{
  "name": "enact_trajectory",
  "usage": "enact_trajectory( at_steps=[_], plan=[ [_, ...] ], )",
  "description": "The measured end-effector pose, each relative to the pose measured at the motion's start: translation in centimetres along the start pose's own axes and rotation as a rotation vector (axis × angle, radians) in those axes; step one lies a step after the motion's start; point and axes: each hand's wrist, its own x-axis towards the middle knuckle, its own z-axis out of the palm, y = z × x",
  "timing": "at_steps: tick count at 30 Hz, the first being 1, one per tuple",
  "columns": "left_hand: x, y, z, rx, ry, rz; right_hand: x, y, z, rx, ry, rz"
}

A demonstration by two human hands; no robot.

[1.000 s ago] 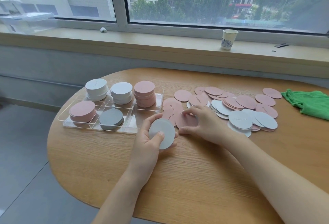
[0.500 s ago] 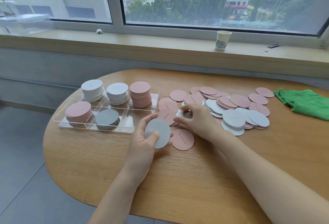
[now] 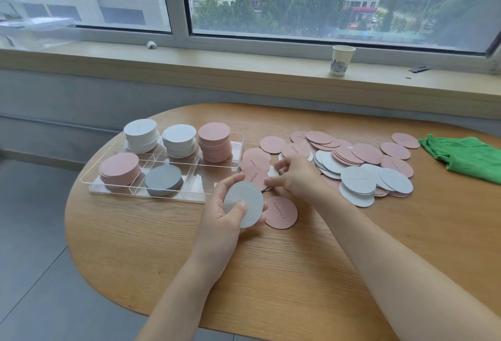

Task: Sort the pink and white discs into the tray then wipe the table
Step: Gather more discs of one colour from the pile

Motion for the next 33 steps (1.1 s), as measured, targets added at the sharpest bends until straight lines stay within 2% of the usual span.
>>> enact_trajectory(
  at_steps=[8, 16, 20, 23, 28, 30, 33],
  plan=[
    [0.0, 0.0, 0.0, 0.005, 0.004, -0.006, -0.3, -0.9, -0.3, 0.138, -0.055, 0.059],
    [0.1, 0.3, 0.1, 0.016, 0.002, -0.012, -1.6, 0.5, -2.0, 0.348, 0.194, -0.009],
    [0.1, 0.4, 0.6, 0.014, -0.008, -0.01, -3.9, 2.2, -3.9, 0.44, 0.242, -0.042],
    [0.1, 0.3, 1.0, -0.001, -0.01, -0.014, -6.2, 3.1, -4.7, 0.609, 0.169, -0.072],
    [-0.1, 0.1, 2.0, -0.023, 0.001, 0.0, -9.8, 3.8, -5.1, 0.949, -0.093, -0.105],
    [-0.2, -0.1, 2.4, -0.042, -0.013, -0.002, -10.7, 4.0, -4.8, 0.947, -0.17, -0.108],
    [-0.5, -0.5, 3.3, -0.113, -0.058, -0.002, -11.3, 4.4, -4.1, 0.89, -0.198, -0.11]
  ],
)
